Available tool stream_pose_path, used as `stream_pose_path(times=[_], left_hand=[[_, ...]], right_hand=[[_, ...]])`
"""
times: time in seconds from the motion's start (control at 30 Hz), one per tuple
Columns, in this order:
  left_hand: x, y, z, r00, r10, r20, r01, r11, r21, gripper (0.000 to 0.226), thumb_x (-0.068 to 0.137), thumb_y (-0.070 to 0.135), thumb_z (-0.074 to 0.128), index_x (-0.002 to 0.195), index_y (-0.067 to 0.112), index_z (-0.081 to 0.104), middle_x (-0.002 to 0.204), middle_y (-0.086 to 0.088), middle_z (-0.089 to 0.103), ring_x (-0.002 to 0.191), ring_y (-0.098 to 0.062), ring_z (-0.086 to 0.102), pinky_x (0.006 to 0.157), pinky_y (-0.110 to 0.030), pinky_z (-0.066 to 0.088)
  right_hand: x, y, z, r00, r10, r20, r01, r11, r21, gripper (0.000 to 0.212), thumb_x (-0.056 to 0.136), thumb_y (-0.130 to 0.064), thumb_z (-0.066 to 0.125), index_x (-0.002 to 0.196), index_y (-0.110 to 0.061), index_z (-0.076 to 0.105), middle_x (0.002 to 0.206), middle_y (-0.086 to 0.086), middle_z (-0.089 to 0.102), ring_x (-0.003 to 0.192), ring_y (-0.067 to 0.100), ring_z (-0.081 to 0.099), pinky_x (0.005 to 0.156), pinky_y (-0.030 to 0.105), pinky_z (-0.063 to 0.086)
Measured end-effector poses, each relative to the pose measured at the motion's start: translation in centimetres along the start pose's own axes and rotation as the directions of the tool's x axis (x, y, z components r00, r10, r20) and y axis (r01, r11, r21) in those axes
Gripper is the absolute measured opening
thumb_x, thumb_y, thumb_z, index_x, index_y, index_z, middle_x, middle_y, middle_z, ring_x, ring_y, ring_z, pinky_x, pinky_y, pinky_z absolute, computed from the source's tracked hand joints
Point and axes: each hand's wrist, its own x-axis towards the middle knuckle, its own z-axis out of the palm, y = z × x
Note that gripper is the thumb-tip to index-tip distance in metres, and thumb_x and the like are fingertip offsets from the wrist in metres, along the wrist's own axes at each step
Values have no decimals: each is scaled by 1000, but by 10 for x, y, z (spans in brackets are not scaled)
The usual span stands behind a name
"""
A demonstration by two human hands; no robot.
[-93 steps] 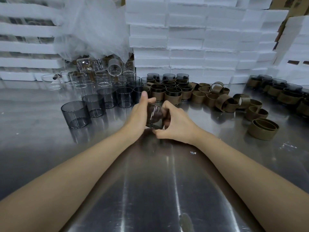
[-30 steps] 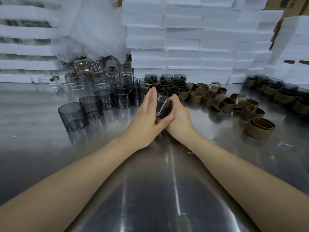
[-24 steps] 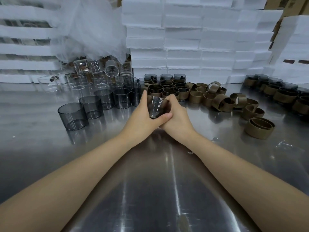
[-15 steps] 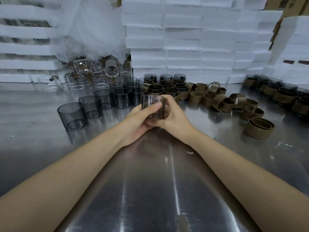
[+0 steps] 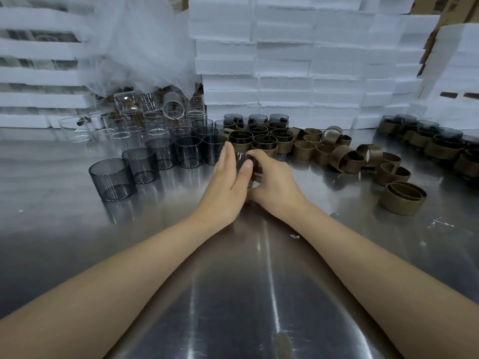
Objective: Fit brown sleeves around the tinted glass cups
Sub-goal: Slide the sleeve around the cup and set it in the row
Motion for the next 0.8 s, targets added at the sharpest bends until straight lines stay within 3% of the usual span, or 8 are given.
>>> stream_pose_path(times=[0.1,0.13,0.2,0.27,0.37,0.53,0.67,0.8], left_hand=[[6,-3,-10,984,-142,-106,124,980,-155,63,102,55,20,156,23,16,158,16,19,144,-3,18,117,-26,7],[9,-3,-13,969,-205,-139,164,953,-256,60,102,56,19,148,23,38,151,10,40,139,-9,36,119,-34,20],[13,-2,-18,928,-343,-144,224,826,-518,55,102,56,21,110,28,68,110,2,71,108,-16,64,102,-40,48],[16,0,-23,903,-428,-38,284,661,-695,57,102,56,25,99,21,70,95,-7,75,89,-20,71,80,-36,58],[16,-2,-26,902,-420,96,325,518,-791,63,100,59,28,104,12,70,99,-14,75,90,-27,72,76,-36,59],[18,-3,-24,931,-329,159,312,493,-812,69,104,54,17,100,6,68,93,-18,74,78,-27,72,57,-28,57],[18,1,-18,945,-272,181,314,603,-733,63,103,53,12,107,19,64,100,-13,74,87,-21,72,74,-31,60],[17,5,-15,947,-272,170,309,629,-714,58,104,51,15,117,17,61,108,-13,70,93,-21,67,85,-37,56]], right_hand=[[-2,-5,5,996,-73,48,72,997,24,58,66,-4,76,121,-12,57,102,-6,63,95,5,58,84,25,49],[-2,-5,5,993,-96,72,94,995,39,60,67,-4,76,123,-11,55,107,-4,62,100,4,58,88,25,49],[-3,-5,4,985,-124,119,116,990,77,61,70,-5,77,125,-11,52,122,1,61,119,9,56,101,26,46],[-4,-7,3,979,-128,157,112,988,108,61,73,-10,81,127,-14,50,136,-2,54,130,16,50,108,28,41],[-4,-10,3,984,-98,146,78,988,131,56,74,-14,82,119,-20,49,132,-8,55,107,14,62,99,27,45],[-4,-9,6,996,47,74,-66,961,268,52,72,-10,83,111,-16,50,100,-5,65,81,-4,58,77,12,43],[1,-4,4,989,139,-53,-108,919,380,49,73,-10,82,104,-24,47,104,-6,66,100,4,62,88,22,49],[1,-1,4,990,119,-70,-81,914,398,49,72,-7,80,103,-25,47,103,-10,63,104,10,61,94,30,48]])
